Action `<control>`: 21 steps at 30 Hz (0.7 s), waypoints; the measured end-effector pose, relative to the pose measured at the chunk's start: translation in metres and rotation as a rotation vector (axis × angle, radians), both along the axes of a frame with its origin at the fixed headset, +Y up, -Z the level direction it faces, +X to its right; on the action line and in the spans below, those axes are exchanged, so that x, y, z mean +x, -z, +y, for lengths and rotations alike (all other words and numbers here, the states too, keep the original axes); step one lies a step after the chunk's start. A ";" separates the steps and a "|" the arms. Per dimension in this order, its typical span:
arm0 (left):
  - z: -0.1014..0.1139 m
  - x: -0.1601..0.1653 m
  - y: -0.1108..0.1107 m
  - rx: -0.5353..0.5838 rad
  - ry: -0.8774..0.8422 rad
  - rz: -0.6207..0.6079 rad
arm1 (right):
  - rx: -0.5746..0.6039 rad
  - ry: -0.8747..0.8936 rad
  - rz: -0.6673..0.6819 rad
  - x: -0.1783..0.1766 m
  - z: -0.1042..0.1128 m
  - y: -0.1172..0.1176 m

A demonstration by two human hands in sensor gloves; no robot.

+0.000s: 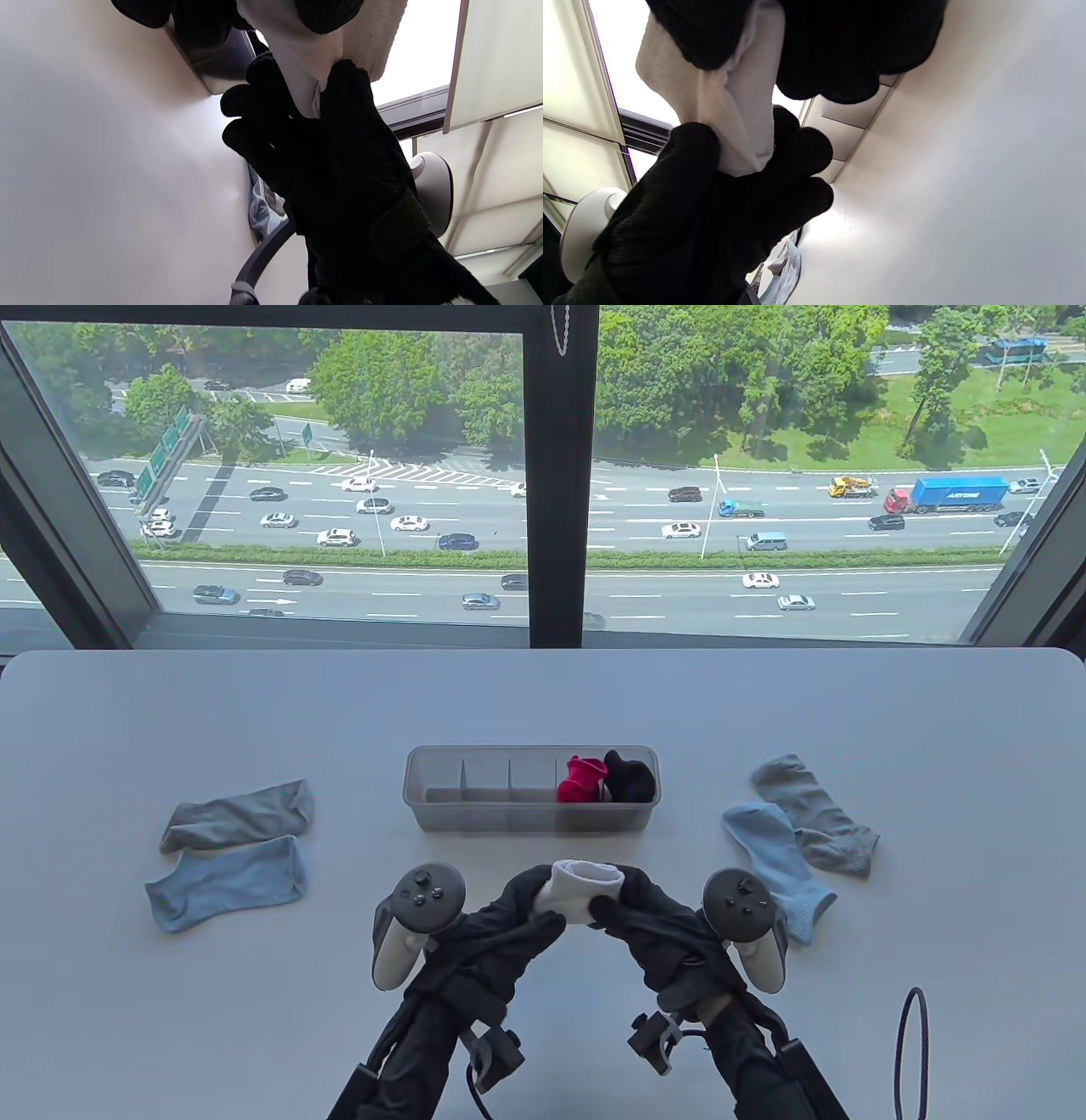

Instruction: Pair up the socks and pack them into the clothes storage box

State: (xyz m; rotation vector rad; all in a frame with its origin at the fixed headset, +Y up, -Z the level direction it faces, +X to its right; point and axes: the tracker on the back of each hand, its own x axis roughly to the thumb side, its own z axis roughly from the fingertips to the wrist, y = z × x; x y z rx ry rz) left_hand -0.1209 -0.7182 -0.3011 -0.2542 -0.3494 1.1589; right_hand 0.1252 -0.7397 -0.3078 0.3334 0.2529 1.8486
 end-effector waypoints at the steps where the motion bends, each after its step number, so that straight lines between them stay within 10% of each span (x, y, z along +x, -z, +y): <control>1: 0.005 0.003 0.001 -0.002 0.000 -0.001 | 0.008 -0.004 0.007 0.001 0.000 0.000; 7: 0.021 0.011 -0.008 0.165 0.412 -0.042 | 0.062 -0.059 -0.120 0.010 0.008 0.001; 12: 0.053 -0.005 -0.010 0.320 0.479 0.285 | 0.251 -0.460 -0.337 0.031 0.018 -0.002; 21: 0.081 0.019 0.074 0.440 0.946 0.513 | 0.317 -0.904 -0.184 0.017 0.018 -0.001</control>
